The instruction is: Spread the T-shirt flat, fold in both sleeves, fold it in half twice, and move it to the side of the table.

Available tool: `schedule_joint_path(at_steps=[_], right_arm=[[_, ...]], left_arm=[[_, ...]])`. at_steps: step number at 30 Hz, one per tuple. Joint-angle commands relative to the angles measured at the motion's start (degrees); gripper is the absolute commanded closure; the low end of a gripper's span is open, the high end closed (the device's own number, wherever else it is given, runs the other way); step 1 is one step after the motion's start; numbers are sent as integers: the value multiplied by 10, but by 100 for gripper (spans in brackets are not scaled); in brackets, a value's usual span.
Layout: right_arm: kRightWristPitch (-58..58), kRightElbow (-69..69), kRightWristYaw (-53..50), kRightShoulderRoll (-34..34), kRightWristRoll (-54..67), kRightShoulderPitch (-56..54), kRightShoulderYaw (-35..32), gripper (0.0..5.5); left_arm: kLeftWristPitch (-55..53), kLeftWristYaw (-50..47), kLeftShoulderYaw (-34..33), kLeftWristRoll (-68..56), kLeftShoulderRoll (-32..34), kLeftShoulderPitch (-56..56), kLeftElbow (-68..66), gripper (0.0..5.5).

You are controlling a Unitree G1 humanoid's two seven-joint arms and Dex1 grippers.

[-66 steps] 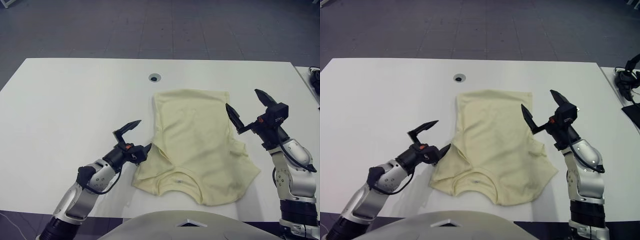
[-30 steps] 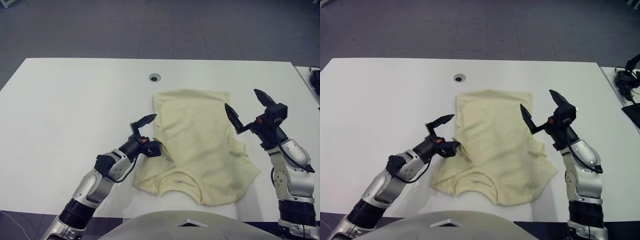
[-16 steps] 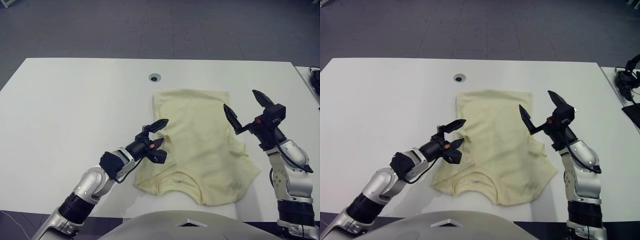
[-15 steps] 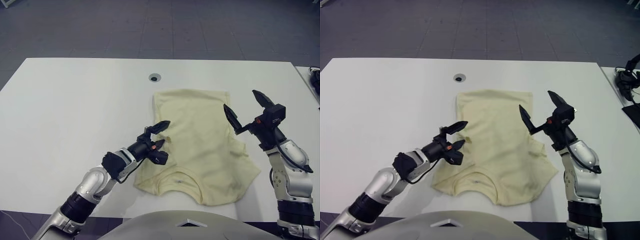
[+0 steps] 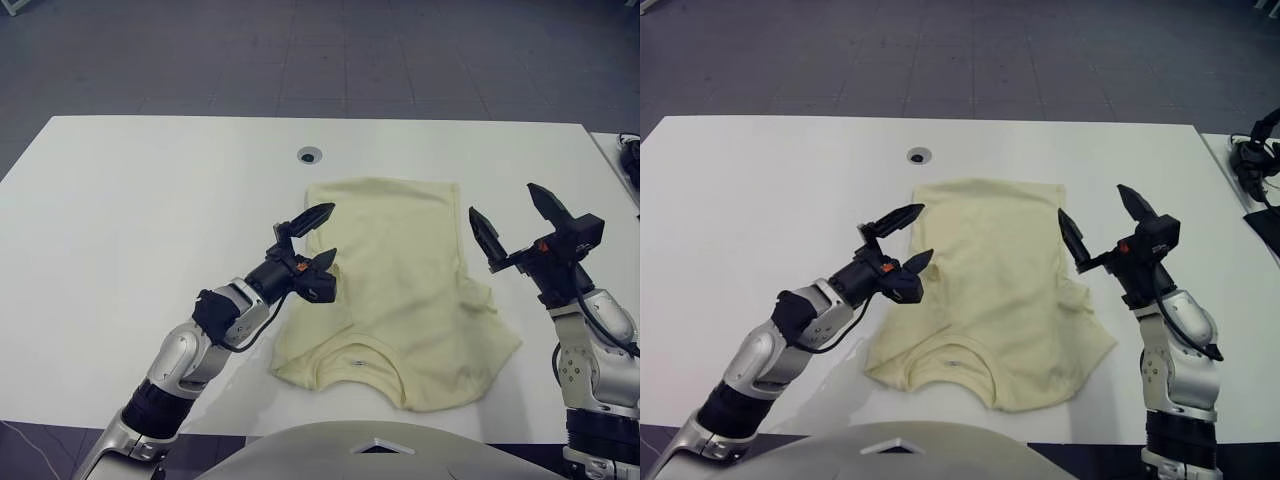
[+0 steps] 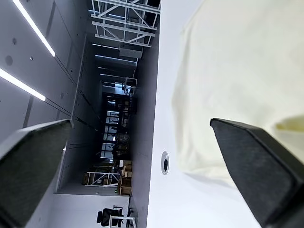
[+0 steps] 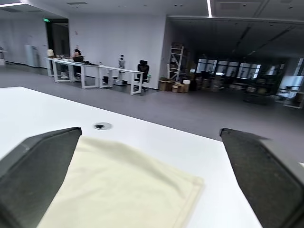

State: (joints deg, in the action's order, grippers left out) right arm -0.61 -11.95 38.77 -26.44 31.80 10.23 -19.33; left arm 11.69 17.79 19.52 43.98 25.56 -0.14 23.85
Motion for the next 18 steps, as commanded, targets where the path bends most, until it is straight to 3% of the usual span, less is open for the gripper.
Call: schedule_joint_path(at_steps=[1,6,10,15,18], right_arm=[[23,20,58,-36,53,31,-55,10],[88,63,207,-98,123,128,-112,10],[93,98,284,-134,93,193,-120,10],[55,133,317,-162,1,217,-79,10],[43,127,323,-162,-29,223,-56,55]], left_arm=[[-70,52,-64,-190,-31,38,68,11],[-177,80,-201,-431,-49,67,156,11],[-231,50,-323,-511,-45,64,149,11],[-250,42,-336,-532,-43,85,163,11],[-247,43,-327,-530,-39,87,165,10]])
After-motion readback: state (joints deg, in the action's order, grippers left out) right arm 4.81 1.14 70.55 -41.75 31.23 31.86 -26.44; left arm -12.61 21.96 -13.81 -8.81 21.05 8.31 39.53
